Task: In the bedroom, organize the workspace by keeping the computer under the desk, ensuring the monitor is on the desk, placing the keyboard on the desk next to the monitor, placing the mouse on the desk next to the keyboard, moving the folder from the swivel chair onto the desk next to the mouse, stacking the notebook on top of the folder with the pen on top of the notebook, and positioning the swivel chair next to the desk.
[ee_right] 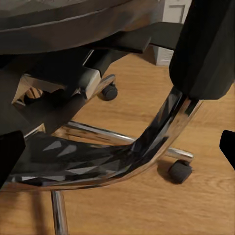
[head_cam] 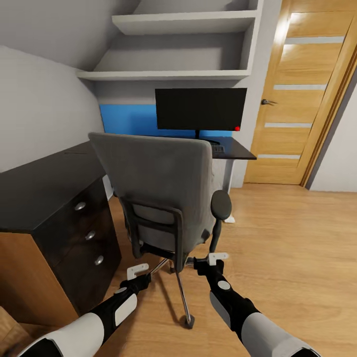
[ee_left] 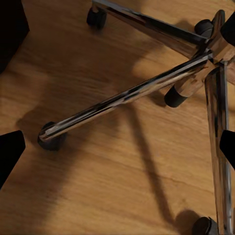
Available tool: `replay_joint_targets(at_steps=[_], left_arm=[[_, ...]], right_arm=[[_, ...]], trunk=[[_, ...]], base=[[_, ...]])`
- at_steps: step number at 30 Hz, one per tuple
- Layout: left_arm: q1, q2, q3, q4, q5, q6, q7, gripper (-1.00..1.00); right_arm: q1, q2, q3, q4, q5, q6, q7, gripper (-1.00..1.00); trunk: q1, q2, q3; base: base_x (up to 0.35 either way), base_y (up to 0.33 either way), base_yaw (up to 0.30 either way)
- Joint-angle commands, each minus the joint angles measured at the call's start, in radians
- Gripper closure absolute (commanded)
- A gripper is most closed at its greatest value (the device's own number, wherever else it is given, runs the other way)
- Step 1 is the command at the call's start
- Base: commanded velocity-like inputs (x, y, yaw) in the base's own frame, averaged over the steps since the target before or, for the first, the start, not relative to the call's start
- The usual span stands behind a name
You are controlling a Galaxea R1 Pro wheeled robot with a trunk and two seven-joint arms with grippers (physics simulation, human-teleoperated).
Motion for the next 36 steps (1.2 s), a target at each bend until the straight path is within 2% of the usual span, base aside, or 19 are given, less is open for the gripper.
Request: replay_joint_targets(at_steps=[1,36], left_arm=[[-0.001,0.0,-0.009,0.0,0.009,-0.005,0.005,-1.0],[-0.001,0.0,-0.009,0.0,0.01,-0.005,0.006,-1.0]], right_arm=[[-0.001,-0.001,0.009,0.001,-0.01,-0.004,-0.006,-1.0],[-0.001,-0.001,0.009,0.002,-0.01,-0.006,-0.005,-1.0]], trunk=[[0.0,0.0,-0.001],[0.0,0.0,-0.001]], base=[[0.048,-0.015,0.013],[0.176,-0.048,0.001]])
